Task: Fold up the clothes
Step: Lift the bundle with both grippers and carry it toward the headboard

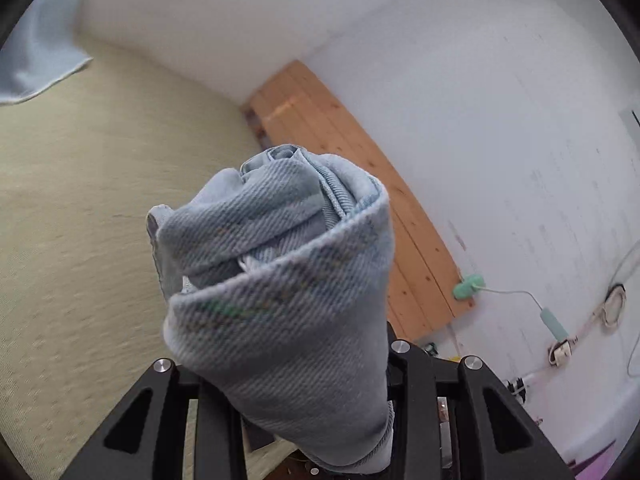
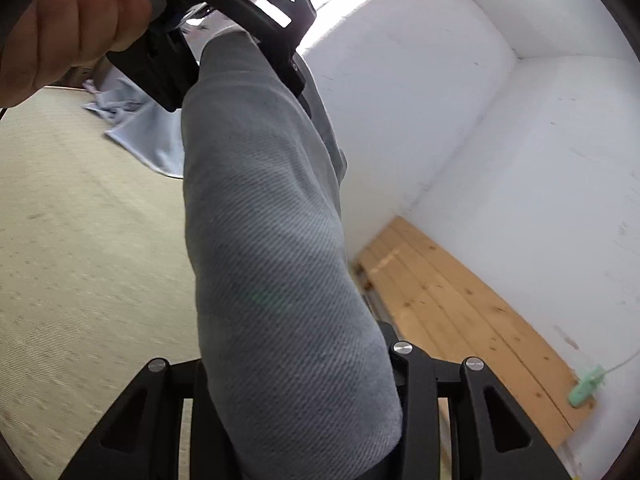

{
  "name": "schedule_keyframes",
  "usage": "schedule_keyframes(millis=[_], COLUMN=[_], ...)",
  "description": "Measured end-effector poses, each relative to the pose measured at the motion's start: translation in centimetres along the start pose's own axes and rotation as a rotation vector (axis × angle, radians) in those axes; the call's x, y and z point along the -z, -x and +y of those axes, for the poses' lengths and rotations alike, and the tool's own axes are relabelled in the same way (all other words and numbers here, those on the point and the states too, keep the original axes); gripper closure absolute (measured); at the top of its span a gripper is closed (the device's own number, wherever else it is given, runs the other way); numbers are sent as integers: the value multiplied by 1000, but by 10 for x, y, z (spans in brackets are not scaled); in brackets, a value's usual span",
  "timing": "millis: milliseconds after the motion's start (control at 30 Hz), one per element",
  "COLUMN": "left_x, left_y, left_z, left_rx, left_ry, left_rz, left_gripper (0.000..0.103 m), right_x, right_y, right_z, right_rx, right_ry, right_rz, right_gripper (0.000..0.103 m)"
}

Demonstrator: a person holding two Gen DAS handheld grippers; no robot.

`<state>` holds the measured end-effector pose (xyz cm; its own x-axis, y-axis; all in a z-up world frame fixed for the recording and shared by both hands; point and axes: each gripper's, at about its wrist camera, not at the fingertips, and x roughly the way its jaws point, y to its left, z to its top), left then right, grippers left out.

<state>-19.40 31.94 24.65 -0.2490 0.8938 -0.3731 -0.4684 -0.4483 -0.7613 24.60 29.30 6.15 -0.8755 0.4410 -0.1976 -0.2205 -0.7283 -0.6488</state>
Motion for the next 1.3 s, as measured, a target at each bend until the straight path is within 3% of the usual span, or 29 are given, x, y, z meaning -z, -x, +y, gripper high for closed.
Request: schedule_keyframes(millis=[67,133,200,233,267,300,367,400,533,600,733,867,1067,1300], left_x=[4,-16,34,41,24,21,39,43,89,87,101,103,121,124], left_y=[-23,-101,-113,-136,-175,-186,-161,-167,-252,-296,-283,-305,-297,-286], left_z=[-17,-21,-32,-33,-29,-30,-40,-49,-114,-138,-156,-118,-58,-6], left_rx=[28,66,99,115,132,148,175,190,251,273,299,292,212,142], left_ry=[-32,-62,-93,-108,-122,-134,-154,-164,-187,-198,-222,-191,-138,-133], left_rz=[27,57,85,97,110,123,149,163,214,242,279,290,333,360], left_gripper=[68,68,68,68,68,68,68,68,68,68,68,68,67,67], right_x=[7,14,24,29,35,41,53,59,84,98,107,122,173,171], right_y=[-9,-19,-30,-35,-41,-47,-60,-66,-89,-100,-125,-159,-173,-181], right_z=[-28,-54,-80,-92,-104,-116,-137,-145,-176,-188,-186,-165,-111,-67], right_rx=[45,89,136,157,175,194,231,245,305,338,377,403,331,251], right_ry=[-16,-29,-42,-45,-47,-50,-51,-53,-68,-76,-94,-81,-110,-128], right_rz=[17,34,55,65,77,90,117,131,191,219,261,323,404,418], right_gripper=[64,64,64,64,64,64,64,64,64,64,64,64,64,63])
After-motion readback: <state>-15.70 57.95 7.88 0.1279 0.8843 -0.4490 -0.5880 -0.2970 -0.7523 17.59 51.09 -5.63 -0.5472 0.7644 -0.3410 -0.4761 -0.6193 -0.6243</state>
